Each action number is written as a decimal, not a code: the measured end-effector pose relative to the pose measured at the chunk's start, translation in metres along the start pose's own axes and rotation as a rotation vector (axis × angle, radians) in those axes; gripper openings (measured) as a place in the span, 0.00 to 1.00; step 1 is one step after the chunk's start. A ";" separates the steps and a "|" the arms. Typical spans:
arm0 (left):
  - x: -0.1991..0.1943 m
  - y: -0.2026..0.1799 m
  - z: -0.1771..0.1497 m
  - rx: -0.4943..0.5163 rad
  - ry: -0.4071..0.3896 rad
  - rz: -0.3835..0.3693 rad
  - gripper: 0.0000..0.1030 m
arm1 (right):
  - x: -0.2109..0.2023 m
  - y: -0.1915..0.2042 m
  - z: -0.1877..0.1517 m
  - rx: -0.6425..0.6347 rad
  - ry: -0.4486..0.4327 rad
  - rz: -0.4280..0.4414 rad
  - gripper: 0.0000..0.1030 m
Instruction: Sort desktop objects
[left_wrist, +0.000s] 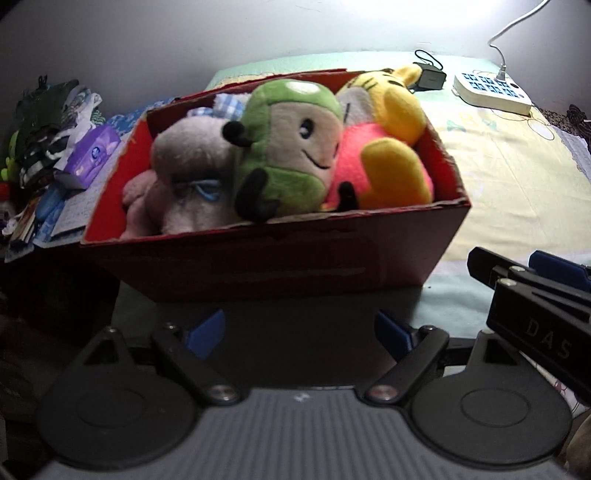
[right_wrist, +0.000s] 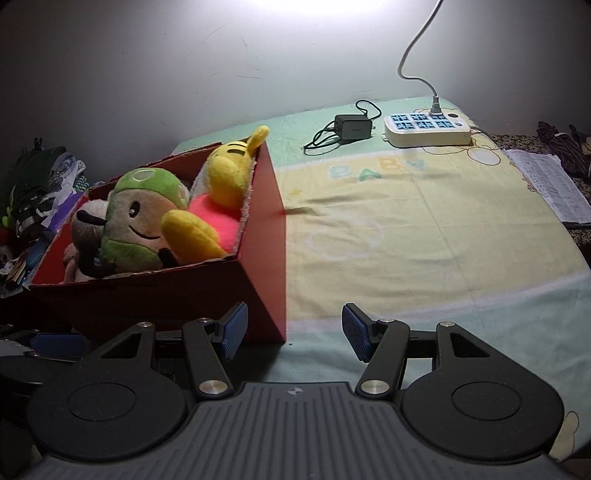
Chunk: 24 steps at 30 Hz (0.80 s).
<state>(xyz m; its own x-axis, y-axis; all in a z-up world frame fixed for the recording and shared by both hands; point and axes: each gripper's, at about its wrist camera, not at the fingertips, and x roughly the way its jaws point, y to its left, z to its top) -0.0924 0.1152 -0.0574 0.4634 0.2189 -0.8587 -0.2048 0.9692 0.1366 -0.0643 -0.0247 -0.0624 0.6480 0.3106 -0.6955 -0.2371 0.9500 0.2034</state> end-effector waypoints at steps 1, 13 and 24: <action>-0.001 0.008 0.000 -0.002 -0.004 0.000 0.85 | -0.001 0.007 0.000 -0.004 -0.004 -0.001 0.58; -0.025 0.072 0.021 0.013 -0.114 -0.020 0.85 | -0.014 0.063 0.022 0.004 -0.092 0.016 0.58; -0.028 0.111 0.059 0.009 -0.142 -0.010 0.85 | -0.019 0.097 0.050 -0.002 -0.145 0.005 0.66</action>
<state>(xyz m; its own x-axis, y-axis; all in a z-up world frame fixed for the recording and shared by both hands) -0.0770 0.2230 0.0107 0.5824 0.2226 -0.7818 -0.1926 0.9722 0.1333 -0.0635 0.0634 0.0057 0.7442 0.3173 -0.5877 -0.2425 0.9483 0.2049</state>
